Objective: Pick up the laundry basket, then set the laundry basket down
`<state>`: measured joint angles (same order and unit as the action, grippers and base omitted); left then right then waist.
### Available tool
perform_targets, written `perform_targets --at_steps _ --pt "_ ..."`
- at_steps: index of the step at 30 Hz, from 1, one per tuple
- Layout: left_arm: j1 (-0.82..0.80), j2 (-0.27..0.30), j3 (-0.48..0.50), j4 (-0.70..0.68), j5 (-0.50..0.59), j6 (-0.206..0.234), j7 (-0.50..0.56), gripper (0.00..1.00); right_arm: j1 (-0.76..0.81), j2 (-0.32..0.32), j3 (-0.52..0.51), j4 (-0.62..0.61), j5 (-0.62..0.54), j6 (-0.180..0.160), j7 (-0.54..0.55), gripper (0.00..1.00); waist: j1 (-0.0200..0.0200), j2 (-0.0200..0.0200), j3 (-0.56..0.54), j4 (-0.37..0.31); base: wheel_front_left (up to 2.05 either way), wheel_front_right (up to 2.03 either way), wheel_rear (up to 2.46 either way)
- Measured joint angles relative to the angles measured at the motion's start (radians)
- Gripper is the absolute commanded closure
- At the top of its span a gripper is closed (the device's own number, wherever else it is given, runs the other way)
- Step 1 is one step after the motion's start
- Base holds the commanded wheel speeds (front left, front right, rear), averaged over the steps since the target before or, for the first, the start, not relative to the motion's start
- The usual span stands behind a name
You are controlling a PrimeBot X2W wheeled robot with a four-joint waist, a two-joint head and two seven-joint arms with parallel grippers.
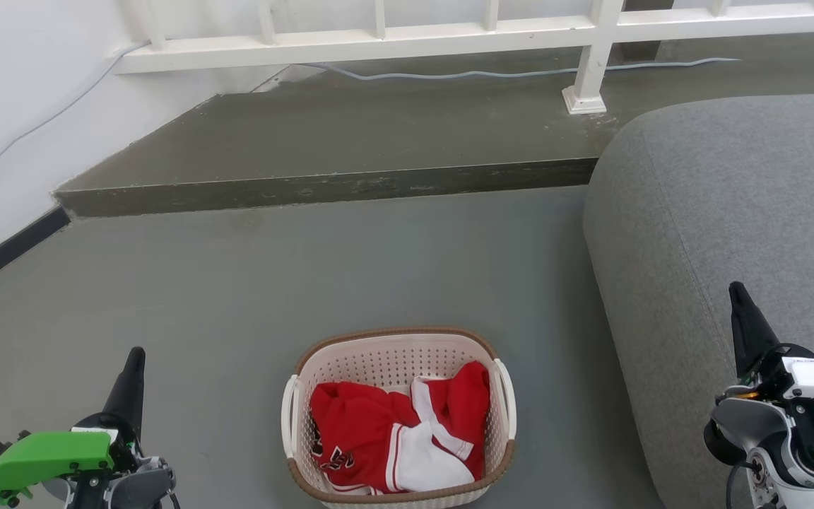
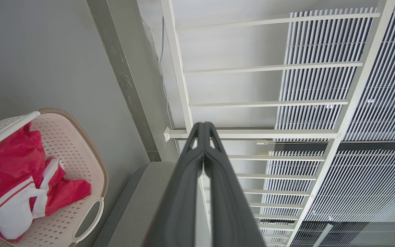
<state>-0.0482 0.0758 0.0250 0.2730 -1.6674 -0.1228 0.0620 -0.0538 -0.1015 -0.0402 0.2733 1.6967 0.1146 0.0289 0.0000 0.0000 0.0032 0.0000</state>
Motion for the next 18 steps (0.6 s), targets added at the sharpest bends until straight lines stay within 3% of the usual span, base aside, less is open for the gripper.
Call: perform_targets --at_steps 11,12,13,14,15,18 --pt "0.0 -0.001 0.001 0.0 0.0 0.0 0.0 1.0 0.0 0.001 -0.002 0.0 -0.001 0.0 0.007 1.0 0.0 0.0 0.0 0.0 0.0 0.0 0.0" --pt "0.004 -0.003 0.0 0.009 0.0 0.0 -0.001 0.0 0.004 0.004 -0.001 0.007 0.0 -0.001 0.007 0.0 0.0 0.0 0.0 0.0 0.0 0.0 0.0" --pt "0.011 -0.008 -0.002 0.021 0.0 0.001 -0.002 1.0 0.012 0.01 0.0 0.019 0.0 -0.002 0.007 1.0 0.0 0.0 0.0 0.0 0.0 0.0 0.0" --pt "0.02 -0.013 -0.003 0.031 0.0 0.001 -0.002 1.0 0.023 0.017 0.001 0.03 0.001 -0.002 0.007 1.0 0.0 0.0 0.0 0.0 0.0 0.0 0.0" --pt "0.03 -0.02 -0.004 0.044 0.0 0.001 -0.002 0.0 0.035 0.024 0.003 0.043 0.001 -0.002 0.007 0.0 0.0 0.0 0.0 0.0 0.0 0.0 0.0" --pt "0.056 -0.035 -0.01 0.069 0.0 0.001 -0.002 0.0 0.067 0.041 0.008 0.066 0.001 -0.002 0.007 0.0 0.0 0.0 0.0 0.0 0.0 0.0 0.0"
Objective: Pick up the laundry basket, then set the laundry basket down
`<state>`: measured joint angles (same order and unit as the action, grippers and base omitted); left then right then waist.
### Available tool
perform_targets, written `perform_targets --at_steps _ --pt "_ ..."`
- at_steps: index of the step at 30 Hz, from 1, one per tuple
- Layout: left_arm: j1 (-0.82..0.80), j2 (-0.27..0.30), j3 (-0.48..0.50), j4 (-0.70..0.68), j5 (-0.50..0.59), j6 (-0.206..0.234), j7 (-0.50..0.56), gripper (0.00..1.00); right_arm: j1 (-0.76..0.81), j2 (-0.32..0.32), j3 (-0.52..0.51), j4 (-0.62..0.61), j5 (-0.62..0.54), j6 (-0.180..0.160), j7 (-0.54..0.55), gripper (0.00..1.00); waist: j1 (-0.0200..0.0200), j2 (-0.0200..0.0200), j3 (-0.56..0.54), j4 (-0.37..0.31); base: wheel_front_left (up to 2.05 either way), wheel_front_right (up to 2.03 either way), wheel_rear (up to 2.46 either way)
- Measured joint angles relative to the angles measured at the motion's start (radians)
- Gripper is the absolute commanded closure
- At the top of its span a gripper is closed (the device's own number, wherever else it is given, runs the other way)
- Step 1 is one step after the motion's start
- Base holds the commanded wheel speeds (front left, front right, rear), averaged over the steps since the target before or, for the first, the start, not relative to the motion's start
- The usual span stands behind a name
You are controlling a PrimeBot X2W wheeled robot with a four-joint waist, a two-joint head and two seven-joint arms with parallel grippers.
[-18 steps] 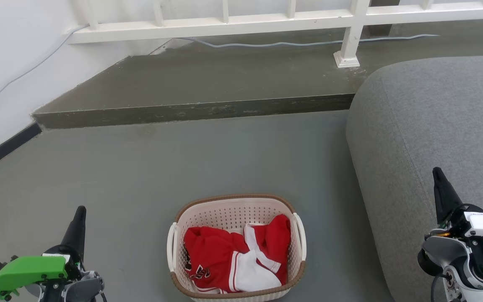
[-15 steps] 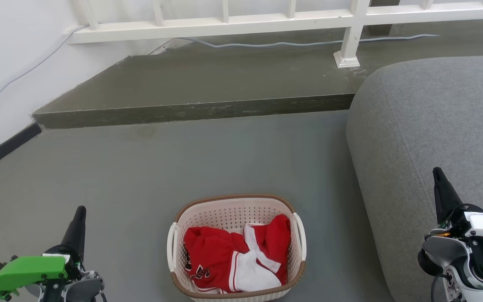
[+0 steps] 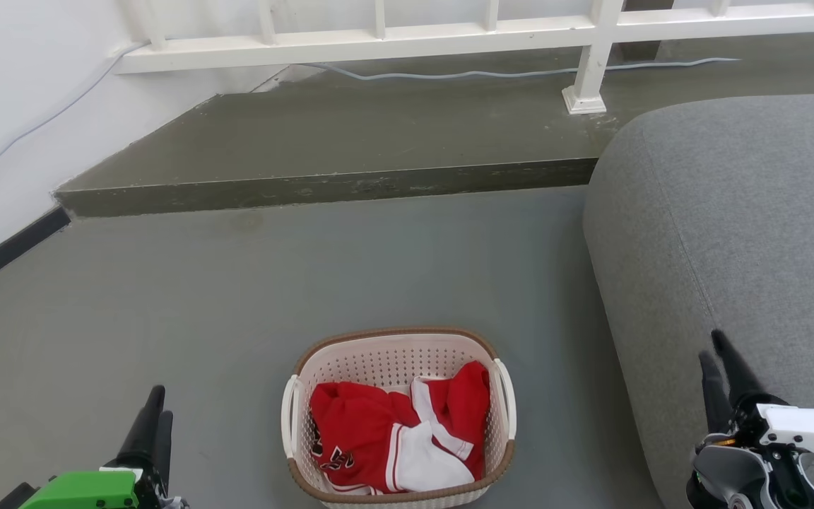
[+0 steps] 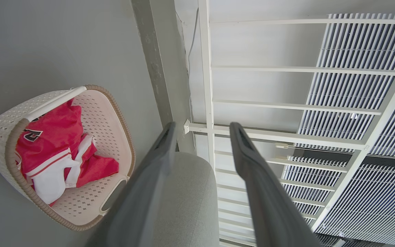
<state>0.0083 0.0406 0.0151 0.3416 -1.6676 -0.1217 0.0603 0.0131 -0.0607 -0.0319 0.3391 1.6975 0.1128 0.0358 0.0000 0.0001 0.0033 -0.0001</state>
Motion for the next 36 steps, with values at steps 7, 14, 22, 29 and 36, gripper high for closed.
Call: perform_targets --at_steps 7,14,22,29,36 --pt "0.002 0.0 -0.014 -0.01 0.011 0.0 -0.017 0.0 0.001 0.0 0.009 -0.002 -0.01 0.0 -0.013 0.0 0.0 0.0 0.0 0.0 0.0 0.0 0.0" --pt "0.002 0.0 -0.023 -0.029 0.068 0.0 -0.035 0.0 0.001 0.0 0.022 -0.01 -0.06 0.0 -0.031 0.0 0.0 0.0 0.001 0.0 0.0 0.0 0.0" --pt "0.002 0.008 -0.037 -0.055 0.187 0.0 -0.058 0.0 0.0 -0.002 0.026 -0.038 -0.185 0.0 -0.053 0.0 0.0 0.0 0.003 0.0 0.0 0.0 0.0" --pt "0.0 0.011 -0.043 -0.095 0.316 0.012 -0.078 0.0 -0.002 -0.001 0.033 -0.069 -0.3 0.0 -0.071 0.0 0.0 0.0 0.005 0.0 0.0 0.0 0.0" --pt "0.0 0.014 -0.062 -0.126 0.43 0.025 -0.097 0.0 -0.002 -0.001 0.05 -0.092 -0.407 -0.01 -0.085 0.0 0.0 0.0 0.008 0.001 0.0 0.0 0.0"
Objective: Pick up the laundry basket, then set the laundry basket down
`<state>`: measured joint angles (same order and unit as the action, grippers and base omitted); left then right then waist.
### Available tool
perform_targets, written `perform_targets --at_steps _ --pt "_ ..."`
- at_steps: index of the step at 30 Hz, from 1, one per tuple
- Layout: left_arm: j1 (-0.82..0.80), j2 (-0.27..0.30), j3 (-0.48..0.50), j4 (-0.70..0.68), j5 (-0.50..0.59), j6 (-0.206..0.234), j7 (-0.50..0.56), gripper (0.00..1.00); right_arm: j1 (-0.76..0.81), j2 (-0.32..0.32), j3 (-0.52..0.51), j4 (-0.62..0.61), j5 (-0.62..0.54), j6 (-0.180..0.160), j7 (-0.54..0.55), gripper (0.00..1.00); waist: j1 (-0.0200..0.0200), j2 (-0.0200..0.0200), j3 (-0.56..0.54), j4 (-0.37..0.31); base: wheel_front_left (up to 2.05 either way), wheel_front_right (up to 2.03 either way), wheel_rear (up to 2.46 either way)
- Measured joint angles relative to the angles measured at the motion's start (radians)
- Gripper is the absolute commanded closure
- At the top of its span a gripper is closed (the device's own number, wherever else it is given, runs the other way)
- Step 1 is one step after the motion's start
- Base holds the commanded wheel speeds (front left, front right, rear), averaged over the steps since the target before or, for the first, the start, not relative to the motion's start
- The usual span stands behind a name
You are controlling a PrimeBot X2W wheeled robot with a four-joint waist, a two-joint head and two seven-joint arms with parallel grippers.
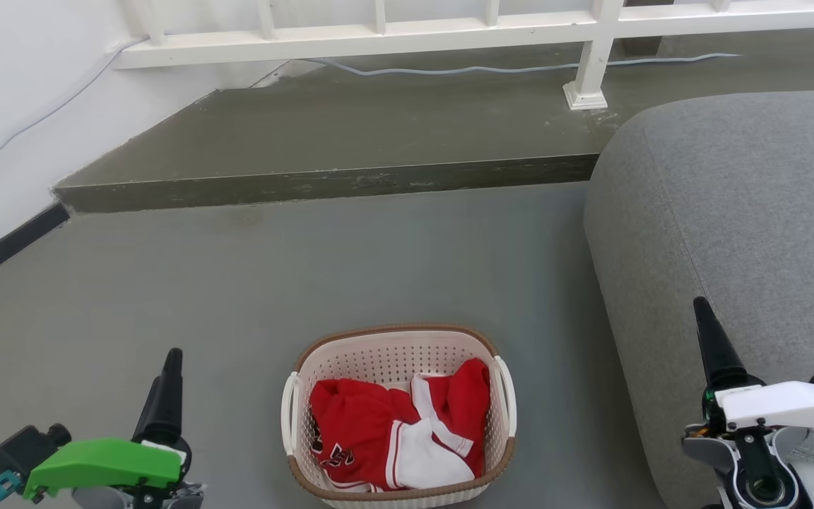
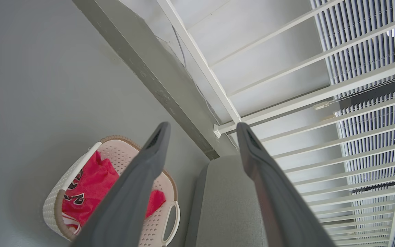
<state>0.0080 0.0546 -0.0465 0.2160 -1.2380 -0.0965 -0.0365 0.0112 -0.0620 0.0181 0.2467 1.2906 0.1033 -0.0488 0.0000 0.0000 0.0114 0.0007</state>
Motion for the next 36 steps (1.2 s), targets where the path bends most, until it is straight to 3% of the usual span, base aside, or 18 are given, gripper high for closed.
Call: perform_targets --at_steps 10,36 --pt "-0.001 0.006 -0.046 -0.039 0.193 0.023 -0.026 0.0 0.0 0.0 0.039 -0.037 -0.193 -0.023 -0.028 0.0 0.0 0.0 0.005 0.001 0.0 0.0 0.0" --pt "0.0 0.018 -0.15 -0.091 0.635 0.1 -0.092 0.0 0.002 0.004 0.119 -0.095 -0.564 -0.084 -0.09 0.0 0.0 0.0 0.012 0.002 0.0 0.0 0.0"
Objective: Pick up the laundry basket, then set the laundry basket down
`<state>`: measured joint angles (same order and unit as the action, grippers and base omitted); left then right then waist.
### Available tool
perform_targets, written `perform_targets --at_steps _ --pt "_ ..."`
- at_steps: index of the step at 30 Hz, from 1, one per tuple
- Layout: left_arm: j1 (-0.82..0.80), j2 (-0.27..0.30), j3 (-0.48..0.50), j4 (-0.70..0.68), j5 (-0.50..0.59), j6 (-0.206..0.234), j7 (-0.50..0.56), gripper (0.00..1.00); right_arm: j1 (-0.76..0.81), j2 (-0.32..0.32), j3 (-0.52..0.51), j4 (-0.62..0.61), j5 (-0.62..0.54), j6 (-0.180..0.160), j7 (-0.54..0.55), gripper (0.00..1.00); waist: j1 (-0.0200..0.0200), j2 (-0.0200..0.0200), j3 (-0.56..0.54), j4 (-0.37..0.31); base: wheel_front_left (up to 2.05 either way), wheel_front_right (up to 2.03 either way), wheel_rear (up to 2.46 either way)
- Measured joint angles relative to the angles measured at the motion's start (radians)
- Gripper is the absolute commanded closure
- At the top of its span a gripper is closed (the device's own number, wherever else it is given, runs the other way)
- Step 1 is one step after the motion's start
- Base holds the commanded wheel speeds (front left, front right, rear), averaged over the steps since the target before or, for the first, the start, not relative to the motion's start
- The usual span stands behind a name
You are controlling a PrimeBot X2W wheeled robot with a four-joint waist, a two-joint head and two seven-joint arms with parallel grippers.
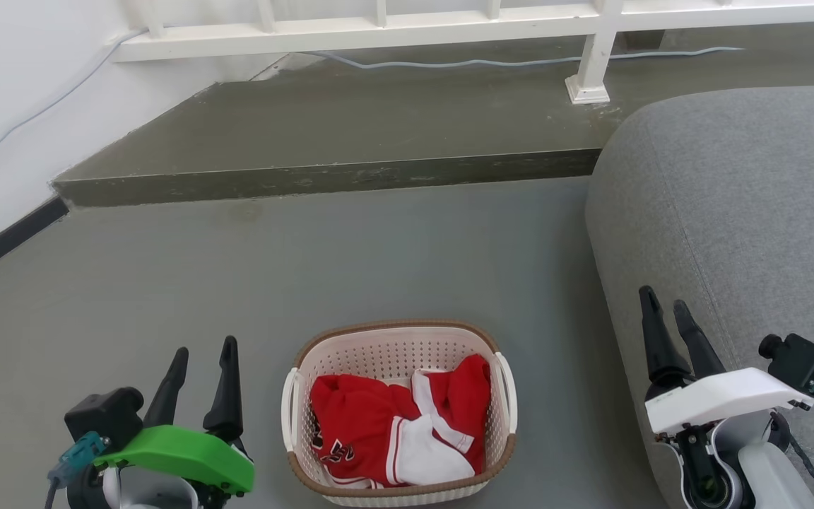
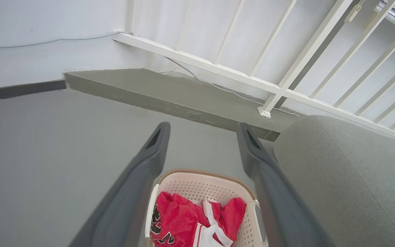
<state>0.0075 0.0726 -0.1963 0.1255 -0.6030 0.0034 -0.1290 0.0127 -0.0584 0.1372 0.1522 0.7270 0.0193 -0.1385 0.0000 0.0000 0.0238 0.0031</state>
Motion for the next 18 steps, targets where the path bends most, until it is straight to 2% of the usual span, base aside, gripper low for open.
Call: perform_targets --at_steps 18 --pt "0.002 -0.001 -0.041 -0.042 0.242 0.046 -0.05 0.0 0.017 0.003 0.048 -0.046 -0.23 -0.03 -0.044 0.0 0.0 0.0 -0.011 -0.001 0.0 0.0 0.0"
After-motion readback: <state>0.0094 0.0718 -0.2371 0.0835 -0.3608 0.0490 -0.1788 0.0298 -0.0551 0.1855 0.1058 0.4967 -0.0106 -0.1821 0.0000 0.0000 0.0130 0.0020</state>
